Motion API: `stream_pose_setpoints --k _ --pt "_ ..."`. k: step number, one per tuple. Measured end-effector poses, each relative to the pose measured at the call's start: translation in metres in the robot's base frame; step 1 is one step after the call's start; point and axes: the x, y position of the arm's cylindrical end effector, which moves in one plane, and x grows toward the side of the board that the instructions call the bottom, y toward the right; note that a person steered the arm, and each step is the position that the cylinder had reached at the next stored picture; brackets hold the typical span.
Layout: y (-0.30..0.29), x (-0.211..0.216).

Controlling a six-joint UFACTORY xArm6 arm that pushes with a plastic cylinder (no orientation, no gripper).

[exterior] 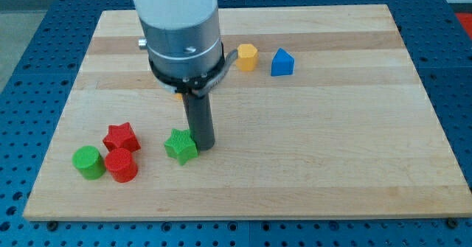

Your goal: Move your arm to the bottom of the yellow hexagon

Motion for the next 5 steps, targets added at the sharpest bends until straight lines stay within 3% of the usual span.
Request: stream_pose_setpoints --k 1,4,5 --pt "-0.003 0.02" --pt "-0.065 0.022" --pt "-0.042 0.022"
